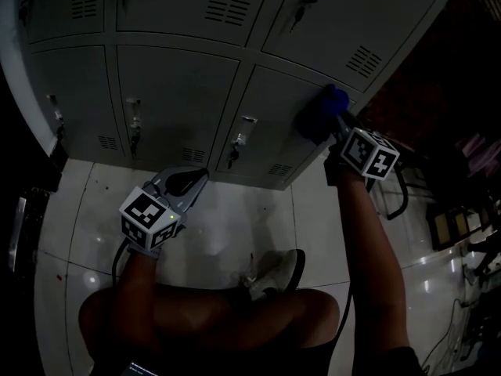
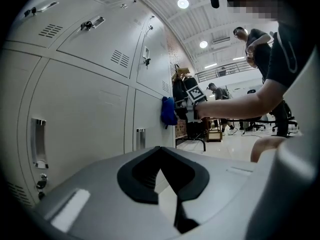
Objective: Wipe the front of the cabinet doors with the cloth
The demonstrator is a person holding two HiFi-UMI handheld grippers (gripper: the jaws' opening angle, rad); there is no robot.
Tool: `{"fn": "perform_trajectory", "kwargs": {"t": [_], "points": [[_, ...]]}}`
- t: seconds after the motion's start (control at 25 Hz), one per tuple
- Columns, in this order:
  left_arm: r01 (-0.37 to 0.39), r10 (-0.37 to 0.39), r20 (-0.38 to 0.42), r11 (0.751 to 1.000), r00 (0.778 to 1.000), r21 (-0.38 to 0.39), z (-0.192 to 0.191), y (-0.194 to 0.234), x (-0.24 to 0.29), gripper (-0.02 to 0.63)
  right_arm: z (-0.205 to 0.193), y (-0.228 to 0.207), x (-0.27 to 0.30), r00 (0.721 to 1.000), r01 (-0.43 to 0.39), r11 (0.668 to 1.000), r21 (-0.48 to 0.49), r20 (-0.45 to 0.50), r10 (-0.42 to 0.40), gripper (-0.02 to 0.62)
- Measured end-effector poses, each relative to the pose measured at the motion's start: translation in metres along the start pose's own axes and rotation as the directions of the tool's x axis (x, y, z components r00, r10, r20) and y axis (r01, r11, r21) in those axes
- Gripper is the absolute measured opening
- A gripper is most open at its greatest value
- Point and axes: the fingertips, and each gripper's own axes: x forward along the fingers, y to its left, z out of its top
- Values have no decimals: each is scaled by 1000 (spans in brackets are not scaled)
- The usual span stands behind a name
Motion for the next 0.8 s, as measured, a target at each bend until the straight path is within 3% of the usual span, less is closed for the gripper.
{"fn": "perform_trajectory", "kwargs": {"t": [0.44,0.56,0.8], "points": [[-3,3,-6,1000,1000,1,-1,0,1,0,-9,-58,-26,992,122,991,58,7,-122,77],[-8,8,-1,1000,1000,-2,0,2,0,0,-11,-35,-30,997,78,995,61,16,-79,77],[-19,19,4,1000,1000,-4,3,3,0,0,-26,58,-9,996,-85,995,47,4,85,77]]}}
